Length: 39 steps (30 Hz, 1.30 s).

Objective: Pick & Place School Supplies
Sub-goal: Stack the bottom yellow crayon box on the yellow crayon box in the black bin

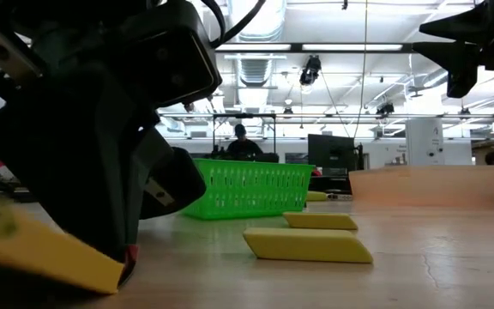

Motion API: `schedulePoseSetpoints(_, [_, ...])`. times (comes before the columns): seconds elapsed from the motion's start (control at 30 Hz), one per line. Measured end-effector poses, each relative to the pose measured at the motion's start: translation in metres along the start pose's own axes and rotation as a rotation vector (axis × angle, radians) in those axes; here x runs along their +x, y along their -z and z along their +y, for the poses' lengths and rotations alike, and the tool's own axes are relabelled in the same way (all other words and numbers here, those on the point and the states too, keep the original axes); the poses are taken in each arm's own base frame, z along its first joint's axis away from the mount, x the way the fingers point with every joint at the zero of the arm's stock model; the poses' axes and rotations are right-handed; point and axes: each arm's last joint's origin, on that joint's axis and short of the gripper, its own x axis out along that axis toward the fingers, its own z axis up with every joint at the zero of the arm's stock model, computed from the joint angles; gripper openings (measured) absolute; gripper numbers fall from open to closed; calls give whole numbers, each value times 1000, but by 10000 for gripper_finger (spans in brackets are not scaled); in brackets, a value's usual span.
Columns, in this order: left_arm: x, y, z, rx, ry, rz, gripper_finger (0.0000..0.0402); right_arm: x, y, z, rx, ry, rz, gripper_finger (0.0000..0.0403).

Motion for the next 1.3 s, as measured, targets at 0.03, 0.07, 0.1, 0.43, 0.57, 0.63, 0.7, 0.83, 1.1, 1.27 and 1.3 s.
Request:
schedulePoseSetpoints(0.03, [0, 0, 0, 0, 0, 0, 5, 0, 0, 0, 0, 0, 0, 148])
schedulePoseSetpoints(0.07, [0, 0, 0, 0, 0, 1, 5, 0, 0, 0, 0, 0, 0, 148])
schedulePoseSetpoints(0.1, [0, 0, 0, 0, -1, 1, 5, 0, 0, 0, 0, 0, 0, 148])
schedulePoseSetpoints(0.43, [0, 0, 0, 0, -7, -2, 2, 0, 0, 0, 0, 0, 0, 148])
schedulePoseSetpoints(0.57, [0, 0, 0, 0, -8, -2, 1, 0, 0, 0, 0, 0, 0, 148])
schedulePoseSetpoints(0.63, [0, 0, 0, 0, -8, -3, 1, 0, 0, 0, 0, 0, 0, 148])
schedulePoseSetpoints(0.7, [0, 0, 0, -1, -9, -3, 1, 0, 0, 0, 0, 0, 0, 148])
schedulePoseSetpoints(0.83, [0, 0, 0, -1, -8, -5, 1, 0, 0, 0, 0, 0, 0, 148])
schedulePoseSetpoints(1.1, [-2, -4, -2, -11, -17, -3, 0, 0, 0, 0, 0, 0, 0, 148])
schedulePoseSetpoints(1.27, [-8, -8, -5, -14, -47, 7, 0, 0, 0, 0, 0, 0, 0, 148])
schedulePoseSetpoints(1.3, [-10, -9, -6, -10, -58, 6, 0, 0, 0, 0, 0, 0, 0, 148])
